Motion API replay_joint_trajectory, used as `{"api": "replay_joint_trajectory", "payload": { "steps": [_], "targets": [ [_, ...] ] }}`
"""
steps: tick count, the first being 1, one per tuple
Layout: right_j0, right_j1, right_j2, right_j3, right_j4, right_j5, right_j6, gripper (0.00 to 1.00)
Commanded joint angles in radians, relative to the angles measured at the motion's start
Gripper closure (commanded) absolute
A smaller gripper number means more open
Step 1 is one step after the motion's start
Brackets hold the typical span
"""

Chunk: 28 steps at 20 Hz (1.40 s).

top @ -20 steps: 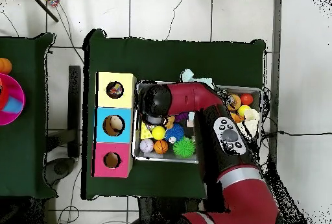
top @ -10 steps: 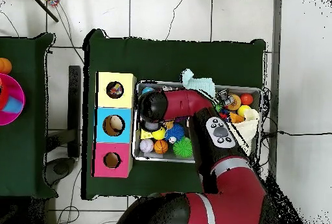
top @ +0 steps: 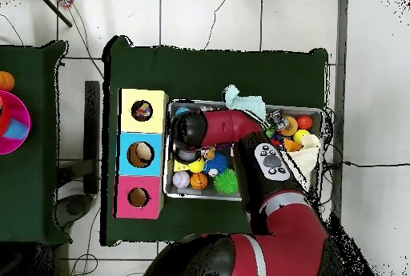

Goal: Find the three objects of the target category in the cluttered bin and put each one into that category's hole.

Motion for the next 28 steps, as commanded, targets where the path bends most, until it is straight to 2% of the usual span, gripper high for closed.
{"api": "replay_joint_trajectory", "payload": {
  "steps": [1, 3, 4, 7, 12, 19, 22, 28],
  "targets": [
    [-0.035, 0.149, 0.017, -0.016, -0.074, 0.076, -0.198, 0.00],
    [-0.046, 0.147, 0.034, -0.017, -0.079, 0.030, -0.209, 0.00],
    [-0.052, 0.144, 0.044, -0.016, -0.083, -0.002, -0.210, 1.00],
    [-0.033, 0.118, 0.037, -0.021, -0.090, -0.016, -0.184, 1.00],
    [-0.001, 0.015, 0.028, -0.038, -0.082, 0.072, -0.170, 1.00],
    [-0.015, -0.012, 0.037, -0.050, -0.074, 0.119, -0.200, 1.00],
    [-0.014, -0.055, 0.041, -0.020, -0.058, 0.136, -0.180, 1.00],
    [-0.014, -0.186, 0.044, 0.032, -0.013, 0.220, -0.153, 1.00]
  ]
}}
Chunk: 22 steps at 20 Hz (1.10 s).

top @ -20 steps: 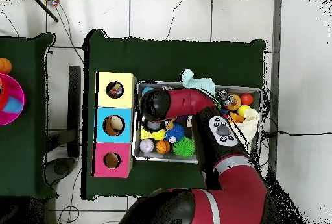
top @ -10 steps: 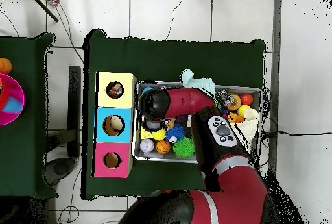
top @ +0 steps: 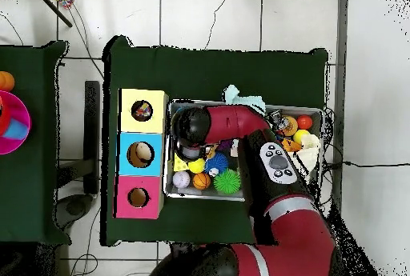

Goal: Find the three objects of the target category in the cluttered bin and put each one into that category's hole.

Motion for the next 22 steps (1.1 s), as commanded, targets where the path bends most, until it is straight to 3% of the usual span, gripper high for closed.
{"api": "replay_joint_trajectory", "payload": {
  "steps": [1, 9, 16, 22],
  "targets": [
    [-0.003, -0.136, 0.039, 0.029, 0.007, 0.176, -0.151, 1.00],
    [-0.004, -0.288, 0.049, 0.117, 0.020, 0.135, -0.122, 1.00],
    [0.020, -0.428, 0.056, 0.207, 0.111, 0.115, -0.048, 1.00],
    [0.069, -0.421, 0.064, 0.192, 0.130, 0.040, -0.008, 1.00]
  ]
}}
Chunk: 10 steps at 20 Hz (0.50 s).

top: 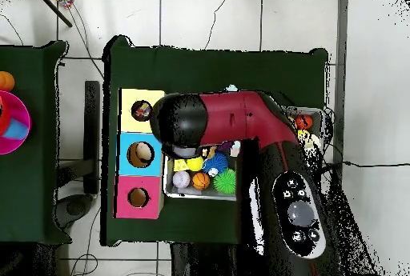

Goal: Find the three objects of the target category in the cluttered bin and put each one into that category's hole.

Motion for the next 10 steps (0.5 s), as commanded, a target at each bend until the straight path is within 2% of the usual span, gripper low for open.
{"api": "replay_joint_trajectory", "payload": {
  "steps": [1, 4, 10],
  "targets": [
    [0.048, -0.027, 0.068, 0.107, 0.049, -0.059, -0.002, 1.00],
    [0.074, 0.009, 0.073, 0.107, 0.064, -0.127, 0.023, 1.00],
    [0.135, 0.092, 0.022, 0.047, -0.024, -0.263, 0.052, 1.00]
  ]
}}
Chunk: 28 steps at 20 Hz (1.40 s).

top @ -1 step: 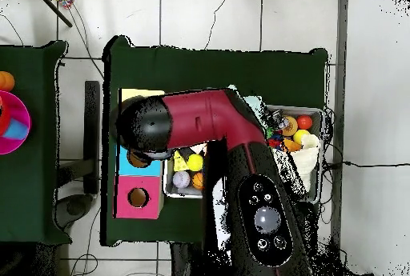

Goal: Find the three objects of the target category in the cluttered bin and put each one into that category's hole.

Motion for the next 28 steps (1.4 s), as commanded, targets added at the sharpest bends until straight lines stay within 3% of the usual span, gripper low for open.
{"api": "replay_joint_trajectory", "payload": {
  "steps": [1, 13, 23, 28],
  "targets": [
    [0.045, 0.118, 0.016, 0.041, -0.059, -0.182, 0.052, 1.00],
    [0.156, 0.230, -0.069, -0.190, -0.098, -0.202, 0.095, 1.00],
    [0.172, 0.277, -0.097, -0.210, -0.118, -0.246, 0.066, 1.00],
    [0.193, 0.296, -0.123, -0.225, -0.130, -0.292, 0.100, 1.00]
  ]
}}
